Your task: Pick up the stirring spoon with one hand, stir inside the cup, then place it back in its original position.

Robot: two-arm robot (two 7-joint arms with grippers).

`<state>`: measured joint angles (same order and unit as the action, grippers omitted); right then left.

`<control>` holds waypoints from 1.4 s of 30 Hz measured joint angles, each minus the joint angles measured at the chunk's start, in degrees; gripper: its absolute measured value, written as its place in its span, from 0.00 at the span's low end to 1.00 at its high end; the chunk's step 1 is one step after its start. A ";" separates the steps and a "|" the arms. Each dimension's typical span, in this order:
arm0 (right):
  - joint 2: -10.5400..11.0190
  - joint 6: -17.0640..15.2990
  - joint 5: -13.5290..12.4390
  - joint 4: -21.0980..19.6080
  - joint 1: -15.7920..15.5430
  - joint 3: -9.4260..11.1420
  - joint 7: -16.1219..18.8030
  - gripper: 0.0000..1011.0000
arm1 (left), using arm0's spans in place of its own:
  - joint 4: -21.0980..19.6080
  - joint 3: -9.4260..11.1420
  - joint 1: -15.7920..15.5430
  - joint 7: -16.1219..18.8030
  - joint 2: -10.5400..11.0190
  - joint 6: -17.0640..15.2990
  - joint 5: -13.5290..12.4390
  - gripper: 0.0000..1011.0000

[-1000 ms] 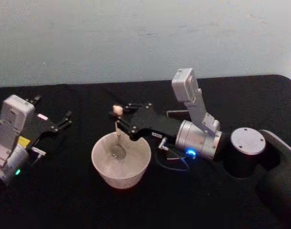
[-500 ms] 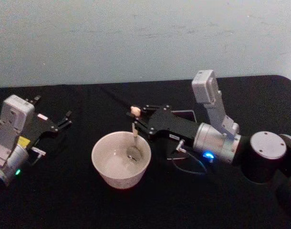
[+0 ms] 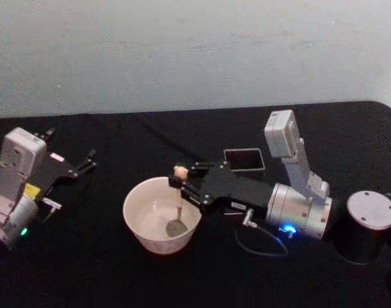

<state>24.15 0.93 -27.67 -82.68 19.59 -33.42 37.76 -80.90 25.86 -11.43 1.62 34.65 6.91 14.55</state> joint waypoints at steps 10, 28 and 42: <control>-0.91 -0.19 0.08 -0.19 0.15 -1.92 0.13 0.21 | 0.00 0.00 0.00 0.00 0.00 0.00 0.00 0.99; -7.54 1.43 3.54 9.23 5.98 -2.33 -3.84 0.21 | 0.00 0.00 0.00 0.00 0.00 0.00 0.00 0.99; -7.00 2.90 5.04 10.92 6.79 0.37 -4.44 0.21 | 0.00 0.00 0.00 0.00 0.00 0.00 0.00 0.99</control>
<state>17.15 3.82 -22.63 -71.75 26.38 -33.04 33.32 -80.90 25.86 -11.43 1.62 34.65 6.91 14.55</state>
